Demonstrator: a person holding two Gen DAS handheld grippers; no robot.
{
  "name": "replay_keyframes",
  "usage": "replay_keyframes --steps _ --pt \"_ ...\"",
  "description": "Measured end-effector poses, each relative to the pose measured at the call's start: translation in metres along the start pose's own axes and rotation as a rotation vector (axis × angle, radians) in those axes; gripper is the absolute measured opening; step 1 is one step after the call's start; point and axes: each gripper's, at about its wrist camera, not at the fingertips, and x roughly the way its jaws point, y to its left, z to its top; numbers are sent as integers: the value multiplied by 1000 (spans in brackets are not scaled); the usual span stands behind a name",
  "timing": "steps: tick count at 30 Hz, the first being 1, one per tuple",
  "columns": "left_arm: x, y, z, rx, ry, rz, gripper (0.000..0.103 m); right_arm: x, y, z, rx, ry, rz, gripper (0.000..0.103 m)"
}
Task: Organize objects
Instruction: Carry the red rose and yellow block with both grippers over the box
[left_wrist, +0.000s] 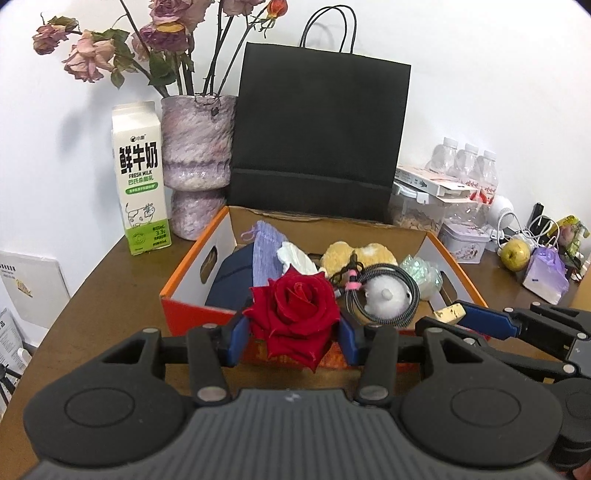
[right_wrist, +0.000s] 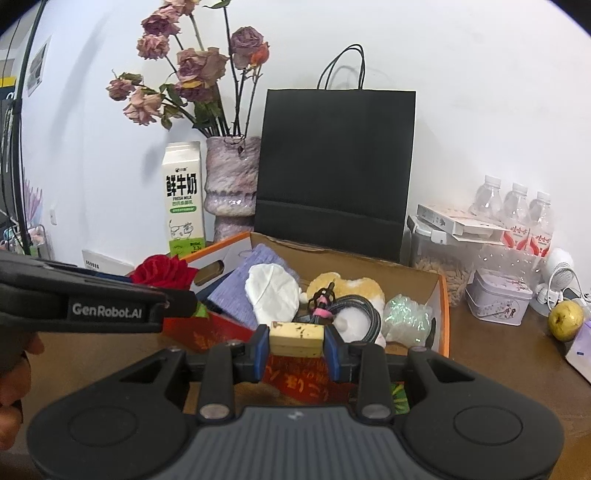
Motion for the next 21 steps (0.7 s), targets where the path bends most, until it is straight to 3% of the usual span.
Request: replay_keyframes --steps 21 --pt "70 0 44 -5 -16 5 50 73 -26 30 19 -8 -15 30"
